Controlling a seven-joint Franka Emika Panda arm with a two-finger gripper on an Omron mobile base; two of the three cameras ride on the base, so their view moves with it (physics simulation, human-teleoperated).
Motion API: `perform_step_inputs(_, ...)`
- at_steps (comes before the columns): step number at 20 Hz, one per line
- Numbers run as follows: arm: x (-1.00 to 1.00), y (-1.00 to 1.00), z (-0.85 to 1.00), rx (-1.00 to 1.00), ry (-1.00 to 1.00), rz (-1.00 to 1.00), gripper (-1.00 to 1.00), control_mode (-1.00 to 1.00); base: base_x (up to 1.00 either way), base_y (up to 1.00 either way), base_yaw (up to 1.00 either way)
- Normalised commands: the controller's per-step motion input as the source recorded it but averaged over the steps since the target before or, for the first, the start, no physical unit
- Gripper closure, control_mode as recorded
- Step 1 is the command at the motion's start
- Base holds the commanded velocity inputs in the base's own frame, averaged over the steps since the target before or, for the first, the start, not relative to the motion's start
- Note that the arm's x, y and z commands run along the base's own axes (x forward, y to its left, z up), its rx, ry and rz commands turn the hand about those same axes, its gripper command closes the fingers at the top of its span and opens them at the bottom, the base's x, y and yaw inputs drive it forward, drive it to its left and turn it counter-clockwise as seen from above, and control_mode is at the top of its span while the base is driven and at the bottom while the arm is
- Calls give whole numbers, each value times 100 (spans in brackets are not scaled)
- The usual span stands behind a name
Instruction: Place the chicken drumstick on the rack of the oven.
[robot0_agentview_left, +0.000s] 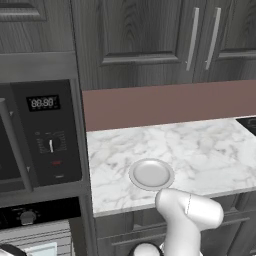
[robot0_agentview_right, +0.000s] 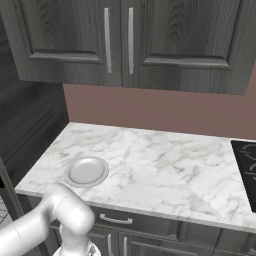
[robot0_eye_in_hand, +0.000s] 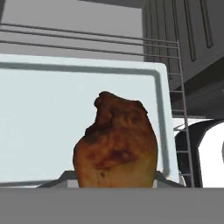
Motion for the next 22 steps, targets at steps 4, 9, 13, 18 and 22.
perform_step_inputs(4, 18, 0, -21, 0, 11, -3, 100, -100, 0, 0, 0)
perform_step_inputs(9, 16, 0, -29, -1, 10, -2, 100, -100, 0, 0, 0)
perform_step_inputs(13, 4, 0, -48, -8, 1, -1, 100, -100, 0, 0, 0)
perform_step_inputs(18, 3, 0, -38, -7, 0, -1, 100, -100, 0, 0, 0)
perform_step_inputs(22, 0, 0, -32, -4, 0, -1, 100, -100, 0, 0, 0)
